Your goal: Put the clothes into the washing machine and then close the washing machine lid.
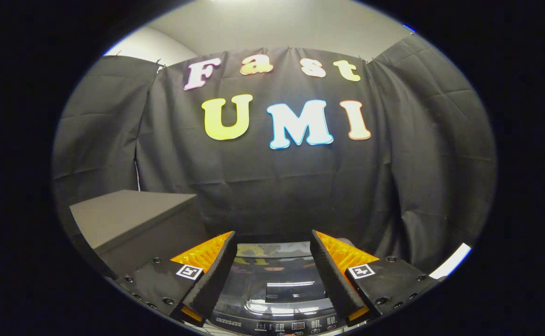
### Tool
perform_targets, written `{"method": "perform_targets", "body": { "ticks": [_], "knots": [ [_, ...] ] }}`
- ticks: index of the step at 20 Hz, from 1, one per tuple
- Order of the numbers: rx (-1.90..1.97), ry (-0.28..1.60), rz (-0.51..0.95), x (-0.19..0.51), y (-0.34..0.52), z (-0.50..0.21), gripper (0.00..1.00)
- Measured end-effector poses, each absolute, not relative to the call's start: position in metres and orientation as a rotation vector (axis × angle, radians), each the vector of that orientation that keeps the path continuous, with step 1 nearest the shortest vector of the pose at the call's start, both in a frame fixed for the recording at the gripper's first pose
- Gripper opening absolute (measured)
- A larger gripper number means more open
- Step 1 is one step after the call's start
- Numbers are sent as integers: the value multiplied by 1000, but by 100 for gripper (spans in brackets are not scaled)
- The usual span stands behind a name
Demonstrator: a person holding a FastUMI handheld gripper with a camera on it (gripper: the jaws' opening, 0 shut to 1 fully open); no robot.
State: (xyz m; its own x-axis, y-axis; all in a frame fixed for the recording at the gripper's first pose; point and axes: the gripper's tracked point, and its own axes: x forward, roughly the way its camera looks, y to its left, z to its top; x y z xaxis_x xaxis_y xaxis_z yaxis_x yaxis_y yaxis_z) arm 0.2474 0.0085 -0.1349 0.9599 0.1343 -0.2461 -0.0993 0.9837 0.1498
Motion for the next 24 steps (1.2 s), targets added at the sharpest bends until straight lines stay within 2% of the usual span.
{"method": "perform_targets", "body": {
  "ticks": [10,24],
  "knots": [
    [120,167,104,175,10,-55,97],
    [98,144,100,57,22,-23,97]
  ]
}}
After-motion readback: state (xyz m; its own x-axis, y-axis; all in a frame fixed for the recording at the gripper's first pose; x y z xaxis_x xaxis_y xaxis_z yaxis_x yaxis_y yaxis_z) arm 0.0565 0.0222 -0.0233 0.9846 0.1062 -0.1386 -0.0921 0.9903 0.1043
